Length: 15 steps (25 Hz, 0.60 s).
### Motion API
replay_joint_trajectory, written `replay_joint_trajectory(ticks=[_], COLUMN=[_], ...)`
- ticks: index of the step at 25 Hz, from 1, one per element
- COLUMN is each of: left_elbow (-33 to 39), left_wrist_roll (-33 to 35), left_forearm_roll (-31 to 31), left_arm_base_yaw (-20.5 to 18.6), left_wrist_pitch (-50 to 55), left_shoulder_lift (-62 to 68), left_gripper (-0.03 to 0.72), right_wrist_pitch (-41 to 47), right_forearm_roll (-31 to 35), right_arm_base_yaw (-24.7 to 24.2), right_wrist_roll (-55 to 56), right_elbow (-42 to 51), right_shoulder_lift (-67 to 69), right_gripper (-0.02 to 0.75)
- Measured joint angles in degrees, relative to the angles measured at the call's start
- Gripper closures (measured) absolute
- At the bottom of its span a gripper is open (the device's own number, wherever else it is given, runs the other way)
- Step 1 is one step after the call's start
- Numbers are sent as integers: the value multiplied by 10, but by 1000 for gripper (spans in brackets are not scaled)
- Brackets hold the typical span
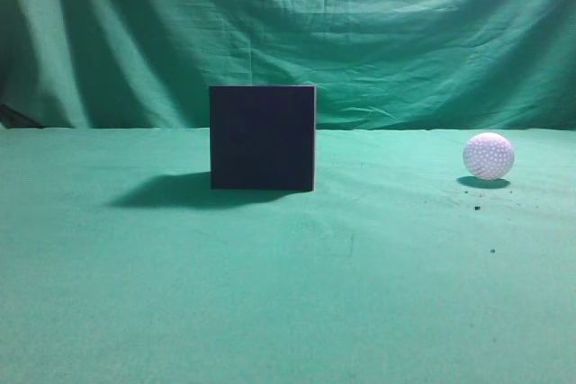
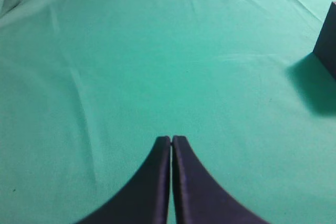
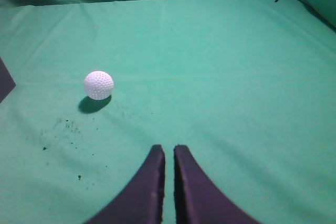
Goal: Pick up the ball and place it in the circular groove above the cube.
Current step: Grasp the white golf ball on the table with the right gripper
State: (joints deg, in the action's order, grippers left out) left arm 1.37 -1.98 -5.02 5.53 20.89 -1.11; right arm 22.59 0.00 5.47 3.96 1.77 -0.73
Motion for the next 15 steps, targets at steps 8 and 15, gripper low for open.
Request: replay_joint_trajectory(ticks=[8, 15], left_elbow=[0, 0], left_wrist_roll=[0, 0], left_forearm_roll=[0, 0], left_arm_base_yaw=[0, 0], left_wrist_pitch=[0, 0], left_shoulder_lift=[0, 0], left_gripper=[688, 688], right_wrist_pitch=[0, 0], right_forearm_roll=[0, 0], right_arm_base_yaw=[0, 0], right_wrist_roll=[0, 0], right_elbow=[0, 0], right_shoulder_lift=[0, 0], right_gripper=[688, 688])
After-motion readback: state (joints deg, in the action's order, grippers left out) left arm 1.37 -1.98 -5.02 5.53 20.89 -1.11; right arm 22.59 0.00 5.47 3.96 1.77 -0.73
